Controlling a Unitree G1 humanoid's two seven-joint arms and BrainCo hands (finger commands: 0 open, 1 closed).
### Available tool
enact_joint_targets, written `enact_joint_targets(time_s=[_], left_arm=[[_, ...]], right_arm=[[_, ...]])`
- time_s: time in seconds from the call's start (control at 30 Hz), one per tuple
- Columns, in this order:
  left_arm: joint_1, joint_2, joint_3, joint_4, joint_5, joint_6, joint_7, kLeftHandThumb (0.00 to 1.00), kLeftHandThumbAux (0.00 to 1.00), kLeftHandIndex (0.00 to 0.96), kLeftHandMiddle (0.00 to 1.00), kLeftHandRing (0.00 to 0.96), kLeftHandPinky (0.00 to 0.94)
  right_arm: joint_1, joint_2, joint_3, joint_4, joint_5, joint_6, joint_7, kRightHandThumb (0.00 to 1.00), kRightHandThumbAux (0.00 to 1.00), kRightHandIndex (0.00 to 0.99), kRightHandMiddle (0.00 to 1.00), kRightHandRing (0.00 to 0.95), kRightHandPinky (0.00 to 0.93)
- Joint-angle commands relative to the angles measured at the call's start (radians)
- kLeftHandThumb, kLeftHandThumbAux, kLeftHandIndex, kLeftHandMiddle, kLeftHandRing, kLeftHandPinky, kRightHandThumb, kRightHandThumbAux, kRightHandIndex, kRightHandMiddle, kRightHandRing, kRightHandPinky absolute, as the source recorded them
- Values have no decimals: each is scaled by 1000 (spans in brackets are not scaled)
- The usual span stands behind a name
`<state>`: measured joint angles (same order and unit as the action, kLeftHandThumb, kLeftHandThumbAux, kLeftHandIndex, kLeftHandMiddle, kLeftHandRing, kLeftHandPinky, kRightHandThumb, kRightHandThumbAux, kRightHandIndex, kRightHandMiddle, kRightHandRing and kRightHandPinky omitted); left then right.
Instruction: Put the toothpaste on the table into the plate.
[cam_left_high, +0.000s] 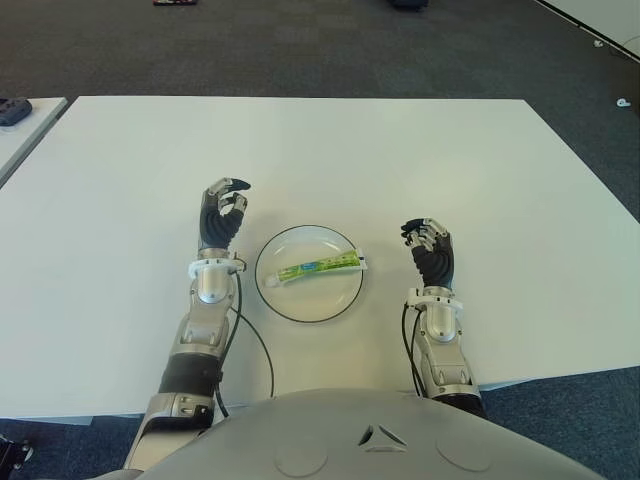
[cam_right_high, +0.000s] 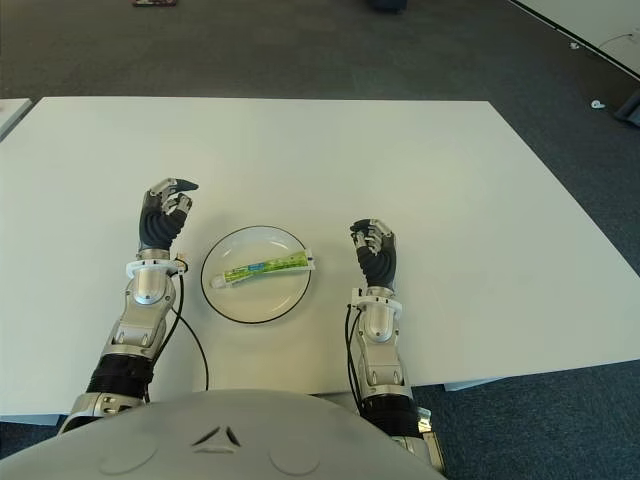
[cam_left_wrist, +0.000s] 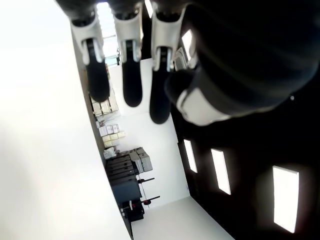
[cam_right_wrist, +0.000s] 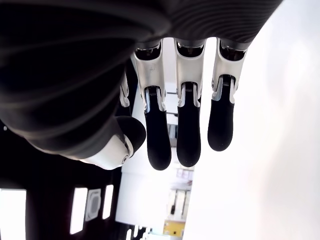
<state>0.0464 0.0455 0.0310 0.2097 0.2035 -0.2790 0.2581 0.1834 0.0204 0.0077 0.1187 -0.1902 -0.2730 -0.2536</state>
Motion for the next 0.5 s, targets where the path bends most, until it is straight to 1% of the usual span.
enact_joint_targets(time_s=[0.03,0.1,0.5], left_arm=[[27,-14,13,13,-22,17,3,704,721,426,470,461,444],[35,-16,14,16,-26,20,0,704,721,426,471,457,422],[59,-14,12,20,-29,12,-7,705,720,426,482,466,463]], right_arm=[[-12,1,-6,-3,8,17,7,703,730,428,485,465,475],[-13,1,-6,-6,8,19,8,703,730,428,480,461,470],[-24,3,-12,-2,11,34,16,704,730,427,477,465,484]])
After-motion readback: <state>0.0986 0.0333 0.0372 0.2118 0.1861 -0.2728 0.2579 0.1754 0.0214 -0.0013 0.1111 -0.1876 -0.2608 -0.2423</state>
